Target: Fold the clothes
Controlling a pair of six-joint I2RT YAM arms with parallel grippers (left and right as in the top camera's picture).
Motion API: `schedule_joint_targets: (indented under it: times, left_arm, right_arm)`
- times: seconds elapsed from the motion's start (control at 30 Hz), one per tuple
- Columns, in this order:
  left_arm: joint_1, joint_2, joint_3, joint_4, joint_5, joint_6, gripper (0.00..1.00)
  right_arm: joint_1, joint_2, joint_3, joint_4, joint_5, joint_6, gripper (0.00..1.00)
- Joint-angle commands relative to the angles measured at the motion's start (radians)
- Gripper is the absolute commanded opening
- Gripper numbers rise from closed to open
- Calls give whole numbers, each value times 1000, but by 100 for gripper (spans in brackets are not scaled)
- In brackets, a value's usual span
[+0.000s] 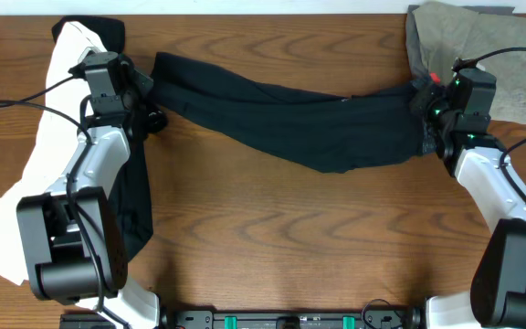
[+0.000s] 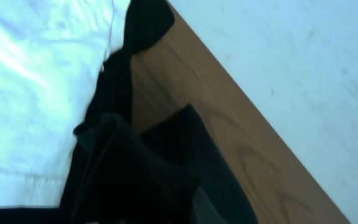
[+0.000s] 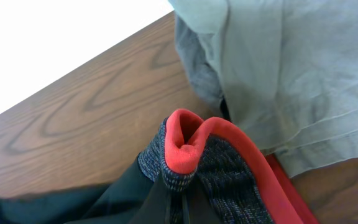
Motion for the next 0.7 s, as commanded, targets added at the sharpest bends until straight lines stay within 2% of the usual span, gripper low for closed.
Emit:
schedule_joint_targets:
  times: [0.0,0.23,0.67]
  left_arm:
    - [1,21,18,44,-44,-7,6]
    - [2,47,30,111,-135,-16,6]
    - [0,206,108,246,-149,-17,8]
  right_arm:
    - [1,42,19,17,54,15,1]
    - [-10,118,19,53,72,54,1]
    - [-52,209,19,117,80,67,1]
